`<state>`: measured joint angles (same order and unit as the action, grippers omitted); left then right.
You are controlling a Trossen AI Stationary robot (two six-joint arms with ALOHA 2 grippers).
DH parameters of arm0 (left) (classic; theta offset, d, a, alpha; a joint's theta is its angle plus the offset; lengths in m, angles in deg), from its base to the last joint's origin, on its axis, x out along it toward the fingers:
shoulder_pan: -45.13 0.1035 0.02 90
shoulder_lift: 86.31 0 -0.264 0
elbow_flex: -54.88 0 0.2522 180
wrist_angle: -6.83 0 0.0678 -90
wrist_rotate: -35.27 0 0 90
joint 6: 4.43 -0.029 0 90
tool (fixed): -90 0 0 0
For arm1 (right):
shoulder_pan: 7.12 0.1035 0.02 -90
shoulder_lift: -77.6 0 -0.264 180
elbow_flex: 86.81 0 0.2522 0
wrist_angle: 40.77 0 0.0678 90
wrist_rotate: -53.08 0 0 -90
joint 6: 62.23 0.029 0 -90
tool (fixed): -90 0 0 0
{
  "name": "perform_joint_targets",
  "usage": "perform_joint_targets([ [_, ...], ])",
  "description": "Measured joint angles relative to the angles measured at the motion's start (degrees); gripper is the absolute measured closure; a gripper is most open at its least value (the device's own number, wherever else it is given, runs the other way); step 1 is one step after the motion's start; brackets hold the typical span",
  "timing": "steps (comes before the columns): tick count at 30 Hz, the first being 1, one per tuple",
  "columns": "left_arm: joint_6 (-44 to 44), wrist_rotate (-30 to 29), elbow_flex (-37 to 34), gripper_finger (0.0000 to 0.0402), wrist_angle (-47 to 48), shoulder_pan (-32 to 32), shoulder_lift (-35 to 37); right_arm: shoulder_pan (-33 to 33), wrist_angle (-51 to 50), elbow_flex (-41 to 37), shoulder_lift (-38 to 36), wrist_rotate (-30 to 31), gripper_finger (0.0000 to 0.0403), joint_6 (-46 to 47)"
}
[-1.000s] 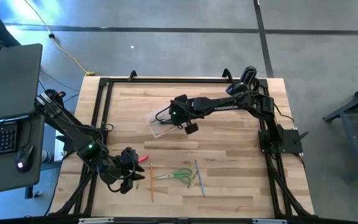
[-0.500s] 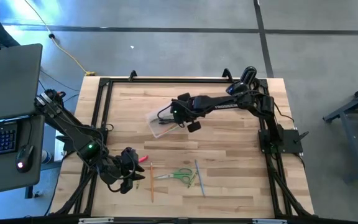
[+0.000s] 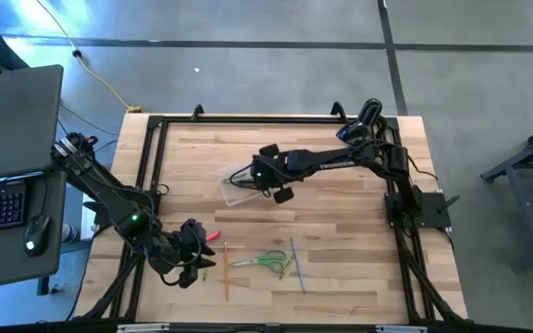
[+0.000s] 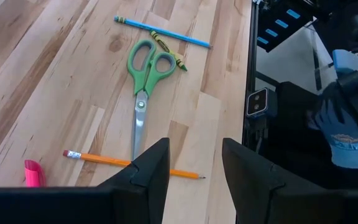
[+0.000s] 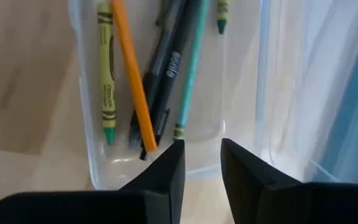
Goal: Pick & place school supplies into a supply box
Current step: Adjust the supply box
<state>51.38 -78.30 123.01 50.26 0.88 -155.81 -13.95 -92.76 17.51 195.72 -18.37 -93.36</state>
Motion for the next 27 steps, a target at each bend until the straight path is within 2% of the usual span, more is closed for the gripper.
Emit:
perform_joint_targets([
  [9,0.0,0.0,0.0,0.0222,0.0,0.0,0.0,1.4,-5.3,0.0,0.0,-3.3,0.0329,6.6],
  [14,0.0,0.0,0.0,0.0222,0.0,0.0,0.0,2.1,-5.9,0.0,0.0,-3.9,0.0329,7.0],
  [25,0.0,0.0,0.0,0.0222,0.0,0.0,0.0,7.3,-9.0,0.0,0.0,3.5,0.0329,9.1],
  [27,0.0,0.0,0.0,0.0222,0.0,0.0,0.0,7.5,-8.7,0.0,0.0,3.3,0.0329,9.3],
])
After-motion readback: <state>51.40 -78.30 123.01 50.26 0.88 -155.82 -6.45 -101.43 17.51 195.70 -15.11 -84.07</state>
